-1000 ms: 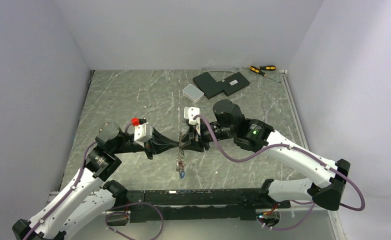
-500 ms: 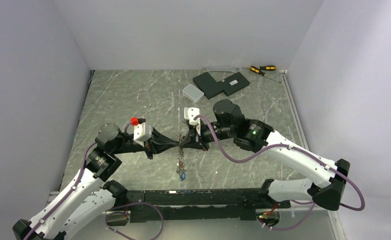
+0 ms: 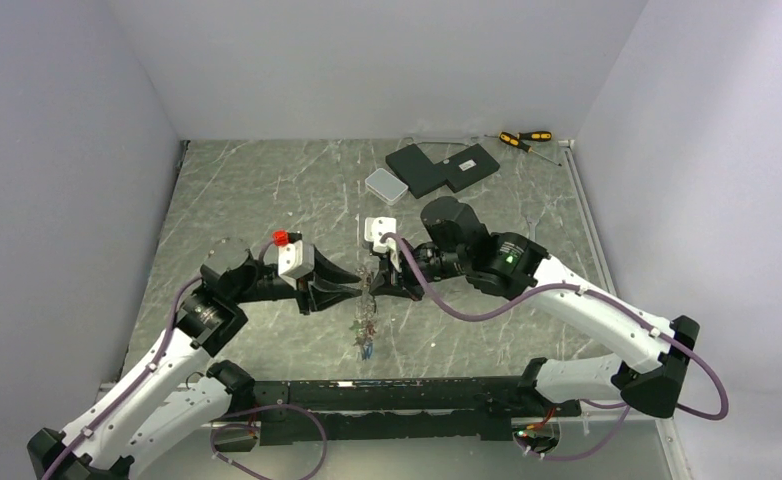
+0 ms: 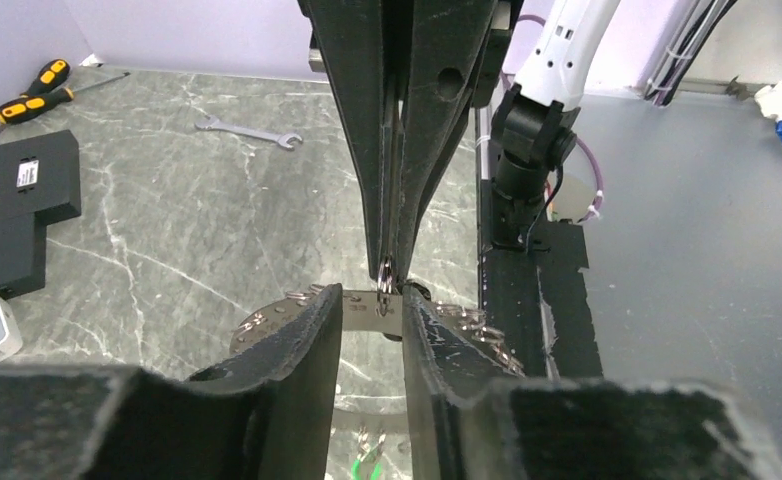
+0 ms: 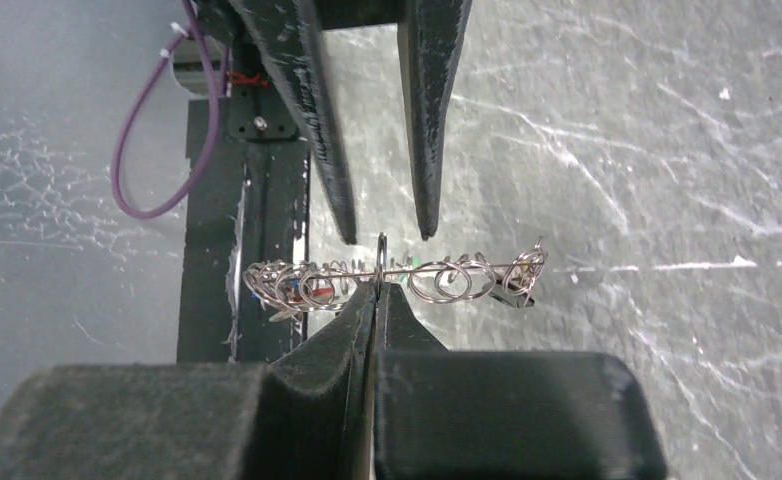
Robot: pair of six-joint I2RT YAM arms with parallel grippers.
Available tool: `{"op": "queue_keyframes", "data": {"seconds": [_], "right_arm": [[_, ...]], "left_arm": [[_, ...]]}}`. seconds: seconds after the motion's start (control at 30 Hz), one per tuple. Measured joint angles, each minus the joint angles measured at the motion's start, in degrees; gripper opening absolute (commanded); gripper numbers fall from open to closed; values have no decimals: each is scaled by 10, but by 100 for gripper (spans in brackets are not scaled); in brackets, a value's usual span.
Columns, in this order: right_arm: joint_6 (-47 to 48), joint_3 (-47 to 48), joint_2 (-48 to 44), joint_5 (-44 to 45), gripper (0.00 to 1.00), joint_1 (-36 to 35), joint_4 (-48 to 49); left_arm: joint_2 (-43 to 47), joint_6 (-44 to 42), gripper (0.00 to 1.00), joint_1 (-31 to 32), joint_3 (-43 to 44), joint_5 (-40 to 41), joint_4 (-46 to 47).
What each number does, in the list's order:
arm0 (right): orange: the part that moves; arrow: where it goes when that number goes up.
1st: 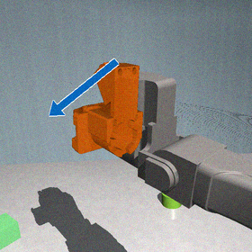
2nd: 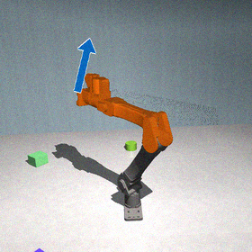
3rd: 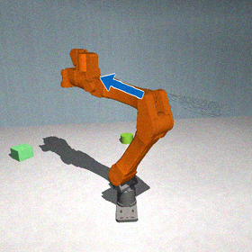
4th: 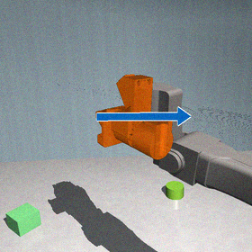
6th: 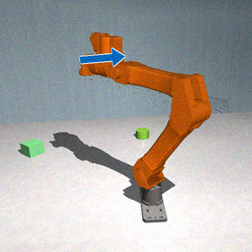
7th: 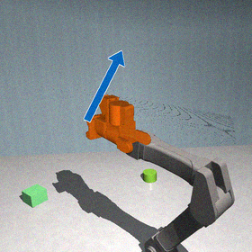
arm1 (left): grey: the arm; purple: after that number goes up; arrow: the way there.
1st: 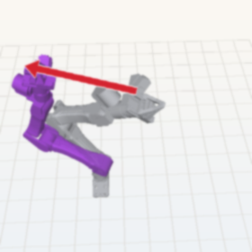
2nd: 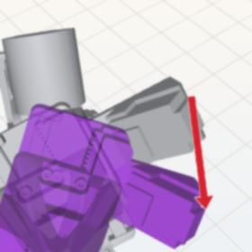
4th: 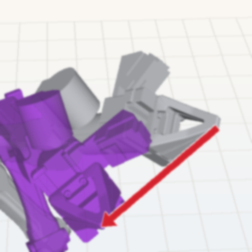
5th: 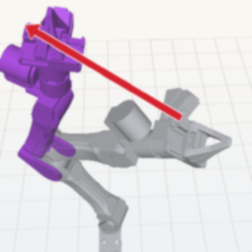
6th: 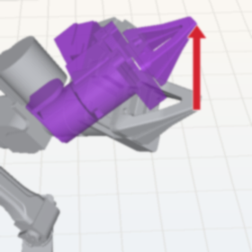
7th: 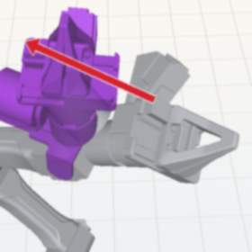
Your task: Put the keys on the keyring
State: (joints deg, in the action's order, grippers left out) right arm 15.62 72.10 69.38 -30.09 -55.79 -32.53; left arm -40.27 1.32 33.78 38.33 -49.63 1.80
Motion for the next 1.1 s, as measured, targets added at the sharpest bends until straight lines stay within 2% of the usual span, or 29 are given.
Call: {"op": "queue_keyframes", "data": {"seconds": [0.17,0.43,0.9,1.1], "right_arm": [[18,36,19,28,0,0,-63],[33,95,73,69,0,0,-153],[42,117,103,68,0,0,-176],[44,117,110,59,0,0,-176]], "left_arm": [[-6,-29,53,0,12,2,-39],[-20,-52,54,0,24,14,-73],[-78,-32,45,0,24,12,-58],[-89,-23,36,0,24,8,-46]]}}
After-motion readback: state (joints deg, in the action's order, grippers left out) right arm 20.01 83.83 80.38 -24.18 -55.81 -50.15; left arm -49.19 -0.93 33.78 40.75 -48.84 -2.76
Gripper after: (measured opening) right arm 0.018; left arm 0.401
